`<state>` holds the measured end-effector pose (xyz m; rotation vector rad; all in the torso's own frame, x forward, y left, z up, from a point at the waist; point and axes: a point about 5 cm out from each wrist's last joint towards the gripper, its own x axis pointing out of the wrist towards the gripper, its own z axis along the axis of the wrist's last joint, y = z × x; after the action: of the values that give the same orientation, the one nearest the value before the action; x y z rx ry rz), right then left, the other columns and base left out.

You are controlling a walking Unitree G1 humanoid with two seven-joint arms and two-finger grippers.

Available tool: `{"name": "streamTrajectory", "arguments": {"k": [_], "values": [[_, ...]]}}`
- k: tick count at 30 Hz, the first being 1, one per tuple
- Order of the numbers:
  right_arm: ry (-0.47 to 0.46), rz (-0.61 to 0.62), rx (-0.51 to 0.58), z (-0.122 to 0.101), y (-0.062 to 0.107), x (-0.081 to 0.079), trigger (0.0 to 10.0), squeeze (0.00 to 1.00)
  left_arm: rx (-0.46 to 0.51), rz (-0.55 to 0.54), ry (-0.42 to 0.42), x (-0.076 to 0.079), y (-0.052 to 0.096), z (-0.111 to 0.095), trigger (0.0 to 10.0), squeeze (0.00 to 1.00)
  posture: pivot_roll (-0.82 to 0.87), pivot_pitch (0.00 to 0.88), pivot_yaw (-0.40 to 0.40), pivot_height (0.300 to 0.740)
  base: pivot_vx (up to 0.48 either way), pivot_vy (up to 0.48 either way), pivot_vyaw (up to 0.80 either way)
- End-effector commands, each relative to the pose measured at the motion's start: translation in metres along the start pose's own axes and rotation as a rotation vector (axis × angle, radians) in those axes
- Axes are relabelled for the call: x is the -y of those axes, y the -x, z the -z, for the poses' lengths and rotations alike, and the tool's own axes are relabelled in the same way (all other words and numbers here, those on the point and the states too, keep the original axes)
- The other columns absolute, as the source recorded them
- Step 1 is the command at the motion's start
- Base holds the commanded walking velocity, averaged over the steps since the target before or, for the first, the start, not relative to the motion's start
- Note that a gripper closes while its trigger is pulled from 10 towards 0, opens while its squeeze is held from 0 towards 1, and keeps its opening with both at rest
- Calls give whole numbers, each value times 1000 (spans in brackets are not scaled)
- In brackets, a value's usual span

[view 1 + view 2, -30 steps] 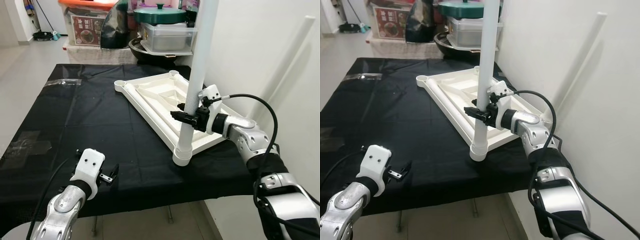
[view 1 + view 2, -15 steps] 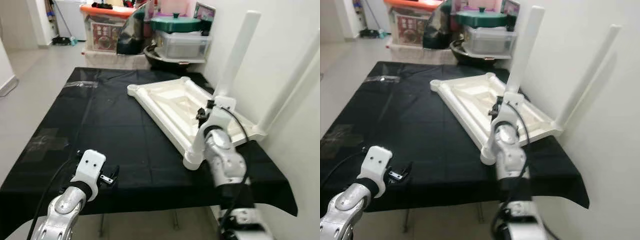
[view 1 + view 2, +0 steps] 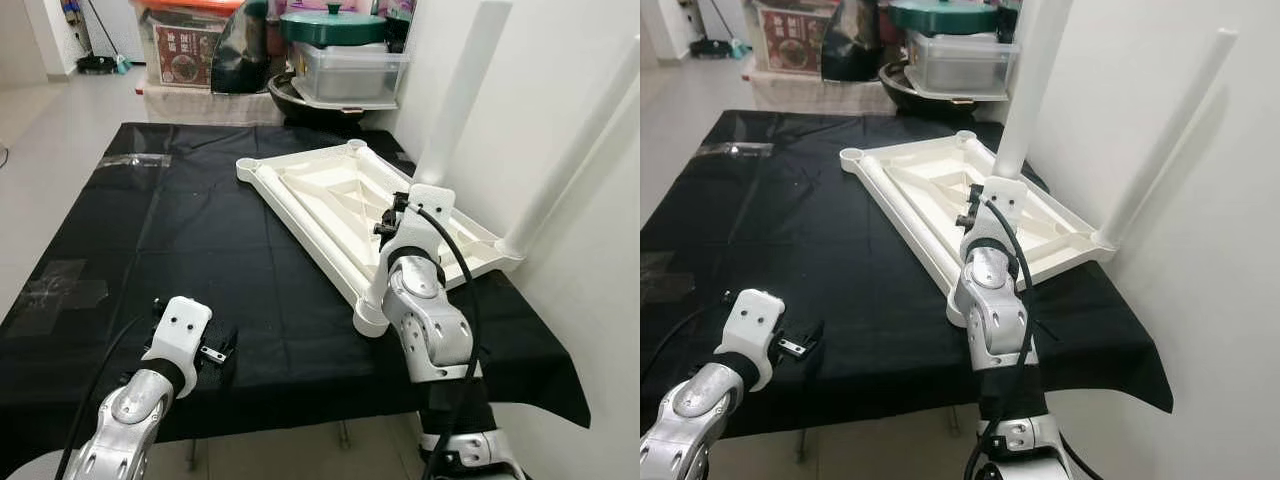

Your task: Building children table

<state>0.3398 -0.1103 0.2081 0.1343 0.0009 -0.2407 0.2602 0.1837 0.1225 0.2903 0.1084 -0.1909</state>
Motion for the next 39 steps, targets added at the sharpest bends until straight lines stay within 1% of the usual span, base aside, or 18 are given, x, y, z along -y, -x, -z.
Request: {"name": "streamTrajectory", "arguments": {"k": [1,4,10,11,12,13,14,20,26,27,28,29,30,31,36,37,38,39], "values": [[-7,54,-11,8,7,7,10000,0,-10,6,-1,4,-2,4,10000,0,110,0,-109,740,0,0,0],[-4,50,15,4,9,10,10000,0,-9,7,-4,5,-3,3,10000,0,107,0,-105,740,0,0,0],[-12,41,12,3,12,10,10000,0,-6,9,-6,7,-3,3,10000,0,109,0,-104,740,0,0,0],[-19,37,13,2,12,10,10000,537,-6,10,-7,8,-3,3,10000,0,110,0,-104,740,0,0,0],[-19,37,13,2,12,10,10000,537,-6,10,-7,8,-3,3,10000,0,110,0,-104,740,0,0,0],[-25,34,14,2,13,10,10000,933,-6,10,-7,8,-3,3,10000,0,110,0,-103,740,0,0,0],[-33,30,17,1,13,10,10000,1000,-6,10,-8,8,-3,3,10000,0,112,0,-103,740,0,0,0],[-34,16,34,-6,13,9,10000,1000,-6,10,-12,8,-4,4,10000,0,109,0,-97,740,0,0,0],[-34,-15,71,-21,12,13,10000,1000,-6,12,-18,6,-3,3,10000,0,102,0,-92,740,0,0,0],[-34,-53,74,-25,12,13,10000,561,-5,13,-19,6,-4,3,10000,0,96,0,-88,740,0,0,0],[-34,-53,74,-25,12,13,10000,561,-5,13,-19,6,-4,3,10000,0,96,0,-88,740,0,0,0],[-12,-176,81,-33,10,11,10000,0,-3,16,-22,6,-4,3,10000,0,91,0,-85,740,0,0,0],[-12,-176,81,-33,10,11,10000,0,-3,16,-22,6,-4,3,10000,0,91,0,-85,740,0,0,0],[16,-287,82,-39,7,13,10000,0,-1,19,-23,6,-5,2,10000,0,84,0,-81,740,0,0,0],[26,-352,73,-43,3,18,10000,0,0,22,-24,6,-5,2,10000,0,82,0,-81,740,0,0,0],[26,-524,40,-48,-4,25,10000,0,1,26,-27,6,-6,2,10000,0,80,0,-80,740,0,0,0],[26,-524,40,-48,-4,25,10000,0,1,26,-27,6,-6,2,10000,0,80,0,-80,740,0,0,0],[43,-614,30,-50,-6,28,10000,0,1,28,-28,5,-7,2,10000,0,80,0,-80,740,0,0,0]]}}
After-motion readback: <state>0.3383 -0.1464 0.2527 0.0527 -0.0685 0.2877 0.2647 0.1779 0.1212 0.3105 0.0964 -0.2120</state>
